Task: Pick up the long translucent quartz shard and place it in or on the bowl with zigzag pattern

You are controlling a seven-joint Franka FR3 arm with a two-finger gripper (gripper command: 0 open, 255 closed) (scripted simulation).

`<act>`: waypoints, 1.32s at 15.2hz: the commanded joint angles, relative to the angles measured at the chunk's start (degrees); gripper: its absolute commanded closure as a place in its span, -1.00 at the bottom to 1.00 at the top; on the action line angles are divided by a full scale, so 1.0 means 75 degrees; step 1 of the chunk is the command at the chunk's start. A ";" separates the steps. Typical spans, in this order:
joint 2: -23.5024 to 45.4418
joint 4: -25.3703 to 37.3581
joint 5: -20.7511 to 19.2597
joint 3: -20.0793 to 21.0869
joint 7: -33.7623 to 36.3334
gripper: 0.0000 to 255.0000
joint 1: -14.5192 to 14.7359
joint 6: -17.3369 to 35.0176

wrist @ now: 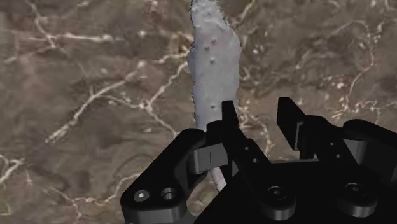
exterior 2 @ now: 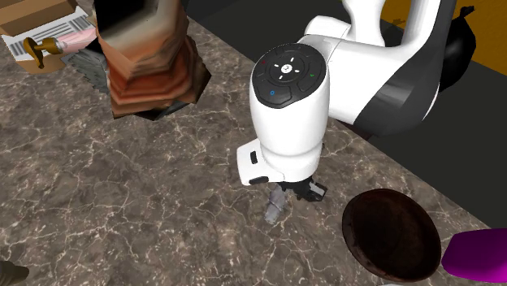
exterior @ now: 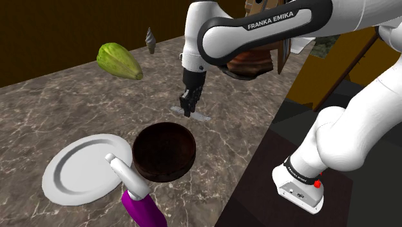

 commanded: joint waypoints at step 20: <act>0.1548 0.1549 -0.1675 0.0228 0.2523 1.00 0.0023 -0.0917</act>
